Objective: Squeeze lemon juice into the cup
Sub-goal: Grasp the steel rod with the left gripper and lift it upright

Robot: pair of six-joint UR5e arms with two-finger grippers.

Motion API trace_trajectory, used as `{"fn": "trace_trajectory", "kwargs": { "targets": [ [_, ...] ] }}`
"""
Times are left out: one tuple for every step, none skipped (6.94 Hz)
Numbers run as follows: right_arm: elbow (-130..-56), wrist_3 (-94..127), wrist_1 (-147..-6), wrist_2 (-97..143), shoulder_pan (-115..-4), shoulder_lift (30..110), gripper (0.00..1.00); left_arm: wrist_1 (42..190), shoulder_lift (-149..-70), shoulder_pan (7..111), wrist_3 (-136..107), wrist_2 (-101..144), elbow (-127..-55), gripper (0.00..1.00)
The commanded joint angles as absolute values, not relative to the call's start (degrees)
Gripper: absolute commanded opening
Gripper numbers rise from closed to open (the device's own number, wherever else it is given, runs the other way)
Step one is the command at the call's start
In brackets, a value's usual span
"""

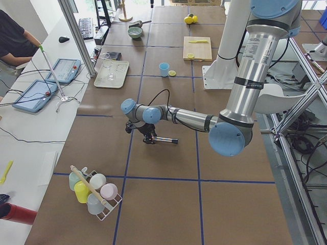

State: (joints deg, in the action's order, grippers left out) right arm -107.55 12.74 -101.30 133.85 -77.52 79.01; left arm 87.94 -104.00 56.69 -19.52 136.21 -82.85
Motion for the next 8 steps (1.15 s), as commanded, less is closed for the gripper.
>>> {"fn": "trace_trajectory", "kwargs": {
  "targets": [
    [-107.67, 12.74, -101.25, 133.86, -77.52, 79.01, 1.00, 87.63, -103.89, 56.78, -19.69, 136.06, -83.93, 0.00],
    [-107.75, 12.83, -101.25, 133.86, -77.52, 79.01, 1.00, 87.54, -103.28, 56.78, -19.86, 135.79, -85.94, 0.00],
    [-107.67, 12.83, -101.25, 133.86, -77.52, 79.01, 1.00, 87.10, -102.84, 56.86, -19.86, 135.53, -89.18, 0.00],
    [-108.36, 13.01, -101.25, 133.77, -77.52, 78.93, 1.00, 85.88, -103.01, 56.87, -19.78, 135.35, -92.60, 0.00],
    [-108.54, 13.62, -101.25, 133.77, -77.52, 78.93, 1.00, 83.87, -104.31, 57.56, -19.86, 133.44, -96.99, 0.00],
    [-109.07, 13.62, -101.34, 133.77, -77.52, 79.10, 1.00, 81.50, -106.85, 58.79, -19.69, 126.02, -101.56, 0.00],
    [-108.99, 13.62, -101.34, 133.77, -77.52, 79.10, 1.00, 78.08, -110.62, 58.80, -19.77, 119.16, -104.12, 0.00],
    [-108.90, 13.62, -101.34, 133.86, -77.52, 79.19, 1.00, 77.18, -114.05, 58.80, -21.52, 118.31, -105.46, 0.00]
  ]
}}
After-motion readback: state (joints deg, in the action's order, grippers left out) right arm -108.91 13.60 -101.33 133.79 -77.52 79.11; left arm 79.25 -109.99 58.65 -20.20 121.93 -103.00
